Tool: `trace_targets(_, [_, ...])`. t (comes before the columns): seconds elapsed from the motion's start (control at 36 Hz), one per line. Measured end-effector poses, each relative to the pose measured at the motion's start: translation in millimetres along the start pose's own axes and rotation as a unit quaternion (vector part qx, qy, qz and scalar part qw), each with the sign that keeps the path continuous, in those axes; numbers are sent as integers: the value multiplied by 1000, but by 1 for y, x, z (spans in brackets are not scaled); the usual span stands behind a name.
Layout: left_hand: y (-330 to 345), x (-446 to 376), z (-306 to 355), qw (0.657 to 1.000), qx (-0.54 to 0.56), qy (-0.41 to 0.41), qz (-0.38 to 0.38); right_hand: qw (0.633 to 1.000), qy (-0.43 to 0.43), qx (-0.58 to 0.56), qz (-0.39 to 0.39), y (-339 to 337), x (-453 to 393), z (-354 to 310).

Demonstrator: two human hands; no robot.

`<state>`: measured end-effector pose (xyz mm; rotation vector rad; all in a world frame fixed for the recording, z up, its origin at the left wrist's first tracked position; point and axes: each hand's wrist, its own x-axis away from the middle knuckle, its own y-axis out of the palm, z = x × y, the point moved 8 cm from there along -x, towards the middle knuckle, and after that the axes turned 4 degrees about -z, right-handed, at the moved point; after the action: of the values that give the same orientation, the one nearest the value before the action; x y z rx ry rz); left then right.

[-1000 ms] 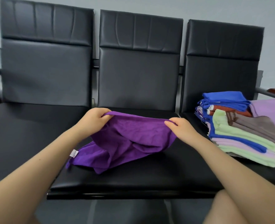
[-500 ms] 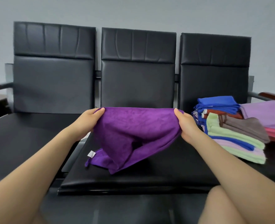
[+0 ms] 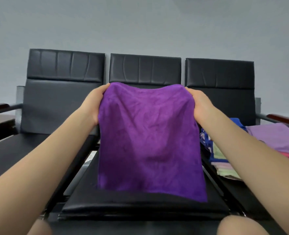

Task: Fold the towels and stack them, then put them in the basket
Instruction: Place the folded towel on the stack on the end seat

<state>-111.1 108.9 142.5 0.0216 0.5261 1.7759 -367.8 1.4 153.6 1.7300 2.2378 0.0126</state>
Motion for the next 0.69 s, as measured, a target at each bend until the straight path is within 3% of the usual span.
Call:
trace_targets(0.08, [-12,-10,-6,999,-26,-28,20,997,56,-60,-1,-6,-12,23])
trace_targets(0.17, [-42,-23,-33,983,-142,-75,87,993,108,-37,13,-18,-30,60])
trace_targets(0.28, [-85,-42,-83,937,-317,-81,121,978,98,177,51,-49,-58,115])
trace_targets(0.39, [-114,-55,-124,842,-522,-94,95,897,62,437,6,-56,-69,155])
trace_targets(0.47, [-122,-63,-143,789,-604,-85,81,847,82,525,-7,-61,-78,183])
trace_targets(0.61, [-137,-94,-174,778,-611,-108,98,914,194,349,74,-71,-105,237])
trace_targets(0.69, [-141,-112,-182,774,-613,-95,125,931,216,275,100,-68,-122,259])
